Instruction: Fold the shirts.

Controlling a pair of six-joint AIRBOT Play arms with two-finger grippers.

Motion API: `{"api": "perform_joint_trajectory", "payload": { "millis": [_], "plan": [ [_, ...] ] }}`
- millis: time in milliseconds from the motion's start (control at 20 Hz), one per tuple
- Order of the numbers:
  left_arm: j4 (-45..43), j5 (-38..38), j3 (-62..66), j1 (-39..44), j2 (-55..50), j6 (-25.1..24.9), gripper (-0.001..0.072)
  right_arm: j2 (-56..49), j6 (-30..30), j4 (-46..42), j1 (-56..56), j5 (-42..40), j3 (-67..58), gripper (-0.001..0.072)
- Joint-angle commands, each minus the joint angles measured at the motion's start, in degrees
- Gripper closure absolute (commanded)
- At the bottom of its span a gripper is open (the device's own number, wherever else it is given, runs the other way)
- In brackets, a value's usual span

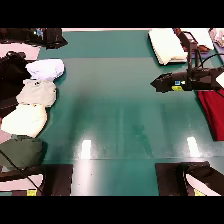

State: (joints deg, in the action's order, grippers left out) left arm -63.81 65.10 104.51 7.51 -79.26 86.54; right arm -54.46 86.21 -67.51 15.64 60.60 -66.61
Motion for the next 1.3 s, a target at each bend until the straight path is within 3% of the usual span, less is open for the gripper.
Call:
{"api": "perform_joint_trajectory", "payload": {
  "millis": [0, 550, 650, 700, 750, 800, 1000, 1250],
  "plan": [
    [-0.02, -0.17, 0.07, 0.00, -0.02, 0.00, 0.0684, 0.04, 0.04, 0.02, 0.17, -0.22, -0.02, 0.0693],
    [0.04, -0.39, 0.07, 0.00, -0.02, 0.04, 0.0683, 0.04, 0.07, 0.00, 0.17, -0.22, -0.02, 0.0692],
    [-1.46, -3.96, 0.07, 0.00, -0.02, -0.50, 0.0683, 0.04, 0.07, 0.02, 0.17, -0.20, -0.02, 0.0692],
    [-5.40, -6.23, 0.07, 0.00, -0.02, -2.45, 0.0607, 0.04, 0.07, 0.02, 0.17, -0.26, -0.02, 0.0692],
    [-10.38, -8.44, 0.07, 0.00, -0.17, -2.27, 0.0277, 0.04, 0.09, 0.02, 0.17, -0.57, -0.02, 0.0692],
    [-16.94, -10.47, 0.07, 0.00, -0.66, -0.37, 0.0041, 0.04, 0.11, 0.04, 0.17, -0.66, -0.02, 0.0692],
    [-39.26, -11.56, 0.04, -0.07, -7.04, 5.01, 0.0034, 0.04, 0.11, 0.04, 0.17, -0.61, -0.02, 0.0692],
    [-38.25, -12.07, 0.04, -5.14, -19.96, 9.66, 0.0034, 0.04, 0.11, 0.02, 0.17, -0.48, -0.02, 0.0692]
  ]
}}
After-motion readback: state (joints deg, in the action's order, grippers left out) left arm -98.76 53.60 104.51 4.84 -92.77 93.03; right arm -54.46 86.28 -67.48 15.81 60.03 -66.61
